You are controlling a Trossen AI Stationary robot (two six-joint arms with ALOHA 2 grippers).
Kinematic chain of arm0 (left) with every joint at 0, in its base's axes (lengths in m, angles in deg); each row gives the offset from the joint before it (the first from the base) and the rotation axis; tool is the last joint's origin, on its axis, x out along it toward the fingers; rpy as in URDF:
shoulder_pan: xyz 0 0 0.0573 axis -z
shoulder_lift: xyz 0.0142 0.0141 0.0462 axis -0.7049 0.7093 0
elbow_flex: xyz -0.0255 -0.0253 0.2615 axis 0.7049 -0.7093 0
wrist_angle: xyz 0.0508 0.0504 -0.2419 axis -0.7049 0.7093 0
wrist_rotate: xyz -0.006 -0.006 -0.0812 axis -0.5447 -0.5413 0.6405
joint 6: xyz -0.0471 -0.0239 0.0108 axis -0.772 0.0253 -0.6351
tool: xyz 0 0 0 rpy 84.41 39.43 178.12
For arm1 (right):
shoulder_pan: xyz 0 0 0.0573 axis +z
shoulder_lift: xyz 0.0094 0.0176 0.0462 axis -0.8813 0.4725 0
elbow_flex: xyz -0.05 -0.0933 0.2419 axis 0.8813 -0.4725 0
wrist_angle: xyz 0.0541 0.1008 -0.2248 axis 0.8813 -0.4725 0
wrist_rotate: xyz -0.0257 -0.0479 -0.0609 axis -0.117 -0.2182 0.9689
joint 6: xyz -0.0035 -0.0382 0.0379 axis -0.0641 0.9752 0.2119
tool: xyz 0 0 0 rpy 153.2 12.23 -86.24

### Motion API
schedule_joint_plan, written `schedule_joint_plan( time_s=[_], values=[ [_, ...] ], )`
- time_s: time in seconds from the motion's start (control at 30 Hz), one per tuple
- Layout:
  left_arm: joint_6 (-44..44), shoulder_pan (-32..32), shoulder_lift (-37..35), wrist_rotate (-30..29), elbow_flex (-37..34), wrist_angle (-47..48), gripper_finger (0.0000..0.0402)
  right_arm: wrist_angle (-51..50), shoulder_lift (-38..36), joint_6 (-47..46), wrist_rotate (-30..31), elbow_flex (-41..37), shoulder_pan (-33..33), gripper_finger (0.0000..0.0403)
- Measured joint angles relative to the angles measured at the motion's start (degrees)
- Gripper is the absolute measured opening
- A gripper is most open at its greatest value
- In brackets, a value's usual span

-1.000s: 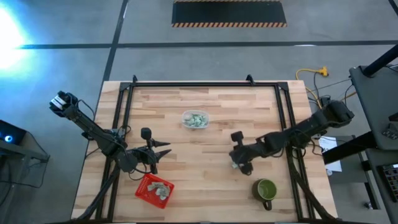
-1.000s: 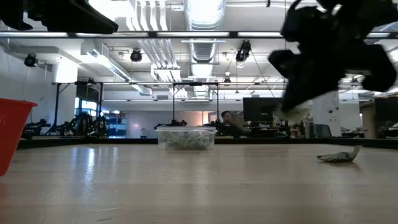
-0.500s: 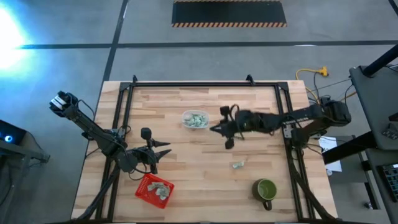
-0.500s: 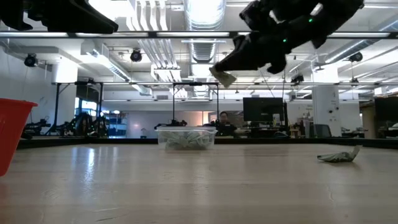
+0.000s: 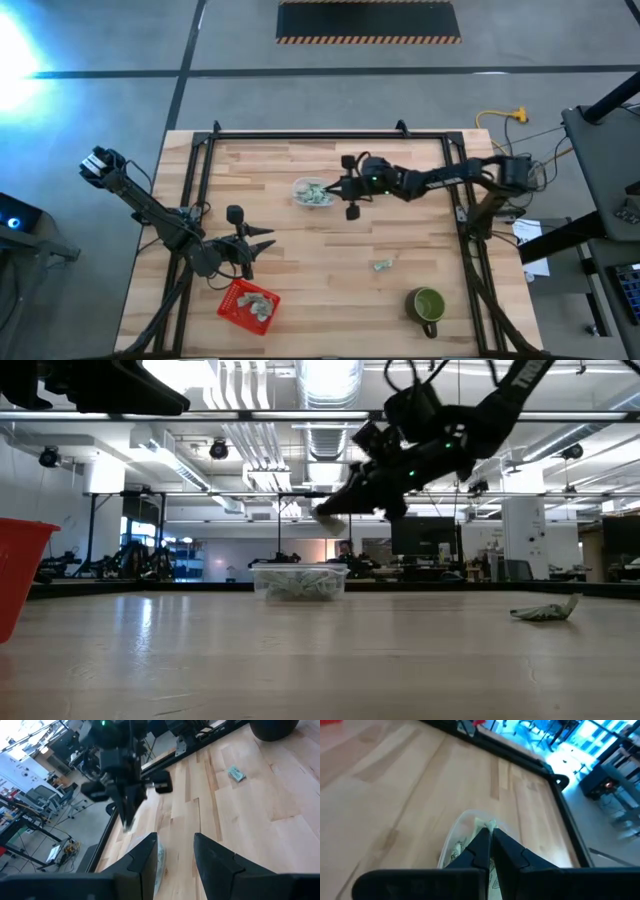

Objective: Pick and place items into bin
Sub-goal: Put the stevia packet into the transparent bin

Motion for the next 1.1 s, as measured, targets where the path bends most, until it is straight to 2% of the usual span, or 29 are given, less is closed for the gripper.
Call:
schedule_joint_plan(
  time_s=[0.37,0.8,0.93,1.1],
  values=[
    [0.02,0.0,0.0,0.0,-0.24,0.13,0.0111,-10.46,9.03,-0.94,0.17,10.4,-1.89,0.0009],
    [0.02,0.0,0.0,0.0,-0.24,0.09,0.0111,-12.55,9.24,-5.07,0.11,10.92,-2.89,0.001],
    [0.02,0.0,0.0,0.0,-0.24,0.09,0.0111,-13.07,9.24,-5.84,0.07,10.57,-3.04,0.0031],
    [0.02,0.0,0.0,0.0,-0.24,0.09,0.0111,-13.76,9.19,-5.74,0.04,10.54,-3.04,0.0079]
  ],
)
